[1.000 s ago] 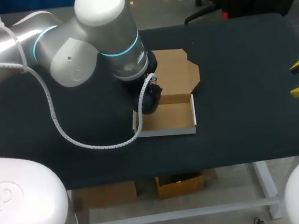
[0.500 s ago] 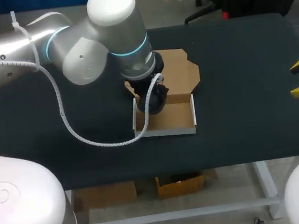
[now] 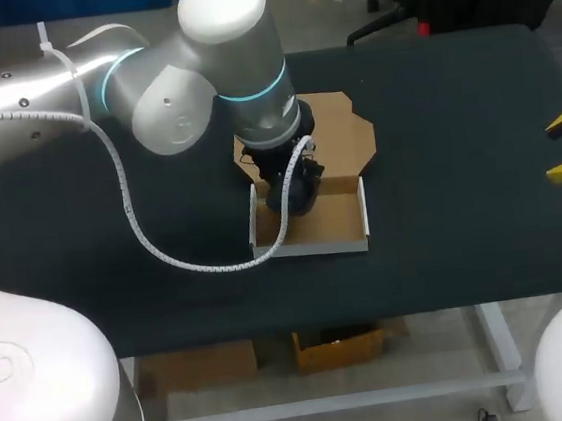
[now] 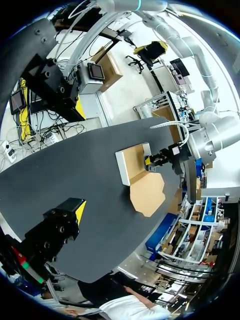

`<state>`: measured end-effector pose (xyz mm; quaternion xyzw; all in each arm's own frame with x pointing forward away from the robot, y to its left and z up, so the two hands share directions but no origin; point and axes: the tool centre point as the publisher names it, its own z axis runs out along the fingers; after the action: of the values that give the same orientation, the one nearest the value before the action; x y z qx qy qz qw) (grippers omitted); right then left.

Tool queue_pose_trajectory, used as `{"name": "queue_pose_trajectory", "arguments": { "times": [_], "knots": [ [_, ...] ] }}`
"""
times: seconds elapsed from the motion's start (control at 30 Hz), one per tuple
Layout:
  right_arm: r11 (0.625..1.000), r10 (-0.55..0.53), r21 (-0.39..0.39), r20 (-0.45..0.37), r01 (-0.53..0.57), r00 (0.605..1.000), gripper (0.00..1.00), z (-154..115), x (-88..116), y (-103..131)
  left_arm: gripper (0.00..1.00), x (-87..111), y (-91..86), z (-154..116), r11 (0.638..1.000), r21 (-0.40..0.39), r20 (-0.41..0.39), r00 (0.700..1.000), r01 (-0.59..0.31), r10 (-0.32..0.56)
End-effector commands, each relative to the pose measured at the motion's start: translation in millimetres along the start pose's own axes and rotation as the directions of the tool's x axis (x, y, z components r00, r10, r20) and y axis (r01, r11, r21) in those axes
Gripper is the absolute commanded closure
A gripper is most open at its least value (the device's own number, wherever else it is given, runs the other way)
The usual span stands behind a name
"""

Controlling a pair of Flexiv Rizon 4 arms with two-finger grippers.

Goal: Assemble the packaging by folding the flat box into shape, placing the metal phone stand inside, and closing the box properly

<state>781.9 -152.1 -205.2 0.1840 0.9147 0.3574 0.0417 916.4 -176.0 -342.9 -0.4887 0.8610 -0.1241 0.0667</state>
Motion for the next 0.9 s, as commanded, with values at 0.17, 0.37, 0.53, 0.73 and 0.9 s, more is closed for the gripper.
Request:
{"name": "queue_pose_trajectory", "arguments": {
  "times": [0.17, 0.37, 0.53, 0.73, 0.9],
  "knots": [
    [1.000, 0.000, -0.001, 0.000, 0.000, 1.000, 0.00, 0, 0, 0, 1.00, 6.4, -3.9, 11, 1.000, -0.022, 0.007, 1.000, 0.002, -0.002],
    [1.000, 0.000, -0.001, 0.000, 0.000, 1.000, 0.00, 0, 0, 0, 1.00, 10.0, -1.4, 19, 0.999, -0.035, 0.002, 1.000, -0.001, 0.001],
    [1.000, 0.000, -0.001, 0.000, 0.000, 1.000, 0.00, 0, 0, 0, 1.00, 14.4, 4.4, 24, 0.999, -0.042, 0.003, 1.000, -0.018, 0.019],
    [1.000, 0.000, -0.001, 0.000, 0.000, 1.000, 0.00, 0, 0, 0, 1.00, 23.1, 12.1, 27, 0.998, -0.041, -0.005, 0.999, -0.040, 0.039],
    [1.000, 0.000, -0.001, 0.000, 0.000, 1.000, 0.00, 0, 0, 0, 1.00, 27.9, 15.0, 34, 0.997, -0.045, -0.002, 0.998, -0.058, 0.058]
  ]
}}
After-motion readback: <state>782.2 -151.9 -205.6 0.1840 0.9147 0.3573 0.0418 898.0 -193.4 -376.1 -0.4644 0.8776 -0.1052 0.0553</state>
